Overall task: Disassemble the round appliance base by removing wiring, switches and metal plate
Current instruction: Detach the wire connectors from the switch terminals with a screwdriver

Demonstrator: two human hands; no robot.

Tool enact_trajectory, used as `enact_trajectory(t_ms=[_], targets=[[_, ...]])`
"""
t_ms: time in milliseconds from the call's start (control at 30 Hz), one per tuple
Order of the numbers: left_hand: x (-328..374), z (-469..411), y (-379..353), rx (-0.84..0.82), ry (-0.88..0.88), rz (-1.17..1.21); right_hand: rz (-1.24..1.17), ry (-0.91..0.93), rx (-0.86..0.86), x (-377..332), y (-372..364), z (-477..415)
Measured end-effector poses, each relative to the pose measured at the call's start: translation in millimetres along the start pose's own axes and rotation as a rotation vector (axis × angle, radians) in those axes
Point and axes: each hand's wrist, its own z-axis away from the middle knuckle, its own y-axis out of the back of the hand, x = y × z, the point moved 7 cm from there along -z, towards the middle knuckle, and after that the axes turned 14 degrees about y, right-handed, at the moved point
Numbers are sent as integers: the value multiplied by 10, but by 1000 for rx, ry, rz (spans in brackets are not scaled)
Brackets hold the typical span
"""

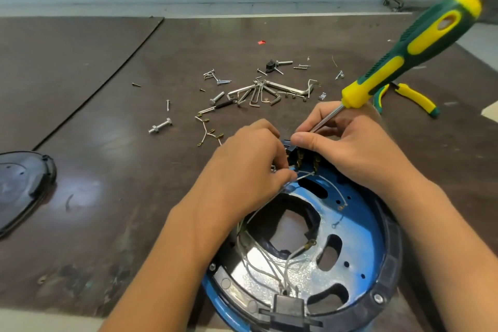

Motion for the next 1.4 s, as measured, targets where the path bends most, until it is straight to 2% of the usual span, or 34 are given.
enact_trajectory(t_ms=[167,433,667,867,1033,1200,1400], targets=[[-34,-35,64,56,18,12,178,99,13,-119,29,-20],[-29,-25,44,86,5,30,213,99,15,-150,14,-23],[-21,-24,3,71,-25,57,280,28,-37,-134,2,-77],[-59,-48,-48,62,-49,92,142,-73,-49,-36,-71,-107],[-65,-69,-86,67,-60,83,59,-72,-47,-15,-66,-112],[-75,-89,-73,77,-57,98,-11,-28,-80,-17,-91,-91],[-72,-69,-27,94,-59,127,45,83,-93,-103,-94,-66]])
